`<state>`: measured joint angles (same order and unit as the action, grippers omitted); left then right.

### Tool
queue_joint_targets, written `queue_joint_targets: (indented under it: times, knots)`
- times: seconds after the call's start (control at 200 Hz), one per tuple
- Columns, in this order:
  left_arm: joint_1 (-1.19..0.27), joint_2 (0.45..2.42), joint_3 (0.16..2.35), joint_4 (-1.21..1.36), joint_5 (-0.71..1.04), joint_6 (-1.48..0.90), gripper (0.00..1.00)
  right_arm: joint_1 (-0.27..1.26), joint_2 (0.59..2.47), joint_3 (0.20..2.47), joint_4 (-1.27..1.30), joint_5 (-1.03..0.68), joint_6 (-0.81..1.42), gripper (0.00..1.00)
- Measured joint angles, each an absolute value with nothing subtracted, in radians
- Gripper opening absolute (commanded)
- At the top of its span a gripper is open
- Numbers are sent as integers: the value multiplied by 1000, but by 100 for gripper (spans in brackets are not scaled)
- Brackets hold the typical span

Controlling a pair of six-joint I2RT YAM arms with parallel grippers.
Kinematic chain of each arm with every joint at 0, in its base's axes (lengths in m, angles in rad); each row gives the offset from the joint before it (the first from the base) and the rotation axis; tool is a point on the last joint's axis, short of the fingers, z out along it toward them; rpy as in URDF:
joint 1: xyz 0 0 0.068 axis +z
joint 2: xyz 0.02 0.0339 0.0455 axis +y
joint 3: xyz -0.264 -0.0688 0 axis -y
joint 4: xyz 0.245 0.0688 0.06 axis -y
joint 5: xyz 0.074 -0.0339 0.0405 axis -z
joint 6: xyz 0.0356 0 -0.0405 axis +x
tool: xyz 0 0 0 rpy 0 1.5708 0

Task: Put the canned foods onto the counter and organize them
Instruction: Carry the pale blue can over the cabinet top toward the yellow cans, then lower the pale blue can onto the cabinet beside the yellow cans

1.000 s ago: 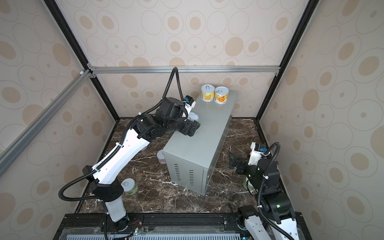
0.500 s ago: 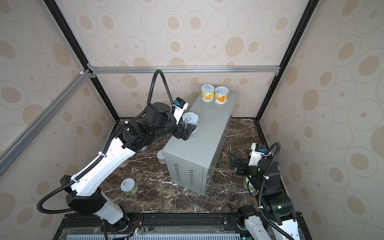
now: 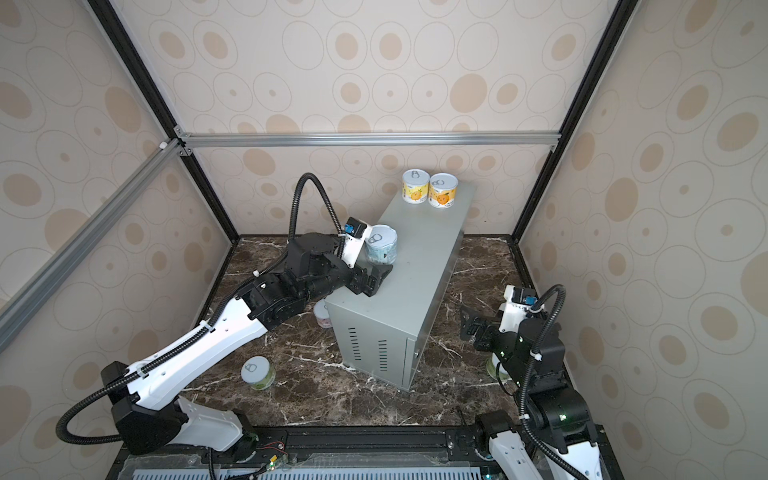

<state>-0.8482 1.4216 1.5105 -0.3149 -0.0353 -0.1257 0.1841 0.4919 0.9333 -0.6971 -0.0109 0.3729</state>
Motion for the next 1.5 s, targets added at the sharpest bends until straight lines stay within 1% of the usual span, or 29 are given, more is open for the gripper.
queue_joint_targets:
  times: [0.265,0.64,0.72,0.83,0.925,1.0,1.175,1.5]
  knots:
    - [-841,1422,1469,-192,-59,-131,98,184,502,941,-701,-13,373,99]
    - [-821,1449,1441,-72,-54,-142,87,184,513,943,-704,-19,361,99]
    - [-816,1468,1444,-62,-44,-144,82,184,513,943,-704,-18,358,99]
    - [-809,1494,1453,-53,-28,-149,73,184,513,943,-704,-13,354,99]
    - [-798,1510,1468,-52,-19,-149,67,184,513,943,-704,-5,352,99]
    - [-791,1528,1486,-54,-10,-149,65,184,513,943,-704,-2,350,99]
    - [-778,1591,1559,-68,6,-149,64,184,512,942,-704,0,350,99]
    - [-740,1777,1786,-116,59,-144,62,184,512,935,-702,0,350,99]
